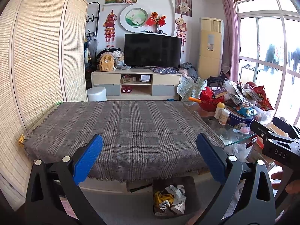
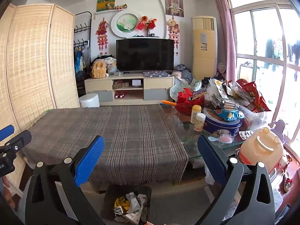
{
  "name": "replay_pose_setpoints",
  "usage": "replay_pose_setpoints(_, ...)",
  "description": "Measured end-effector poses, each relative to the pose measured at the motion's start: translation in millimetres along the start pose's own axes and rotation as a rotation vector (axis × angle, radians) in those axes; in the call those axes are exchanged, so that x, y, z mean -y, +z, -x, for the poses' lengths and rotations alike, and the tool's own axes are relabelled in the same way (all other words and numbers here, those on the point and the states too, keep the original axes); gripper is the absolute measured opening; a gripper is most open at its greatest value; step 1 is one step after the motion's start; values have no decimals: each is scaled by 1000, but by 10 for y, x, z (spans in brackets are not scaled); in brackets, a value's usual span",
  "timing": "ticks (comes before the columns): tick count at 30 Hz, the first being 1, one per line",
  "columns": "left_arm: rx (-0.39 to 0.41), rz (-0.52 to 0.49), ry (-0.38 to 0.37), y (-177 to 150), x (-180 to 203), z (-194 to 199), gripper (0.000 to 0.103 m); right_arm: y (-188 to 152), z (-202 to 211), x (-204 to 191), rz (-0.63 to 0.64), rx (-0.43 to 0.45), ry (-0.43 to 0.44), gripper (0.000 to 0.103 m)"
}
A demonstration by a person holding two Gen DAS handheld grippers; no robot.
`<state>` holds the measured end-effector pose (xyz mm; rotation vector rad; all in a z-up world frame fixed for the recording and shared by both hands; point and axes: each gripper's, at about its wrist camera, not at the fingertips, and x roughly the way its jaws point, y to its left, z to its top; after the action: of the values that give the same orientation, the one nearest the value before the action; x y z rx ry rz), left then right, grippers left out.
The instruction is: Collect trash
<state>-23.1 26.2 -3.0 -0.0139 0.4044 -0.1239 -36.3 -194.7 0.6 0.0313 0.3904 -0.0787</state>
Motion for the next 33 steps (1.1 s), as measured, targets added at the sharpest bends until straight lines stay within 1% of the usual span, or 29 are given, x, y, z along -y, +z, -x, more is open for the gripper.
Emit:
replay_pose_setpoints(15,6,3,-2,49,3,32,95,3,1,4,-8,-2,4,100)
replay_pose_setpoints(33,2,6,-3,31,42,26,95,-26,-26,-30,-6,-18,8,100)
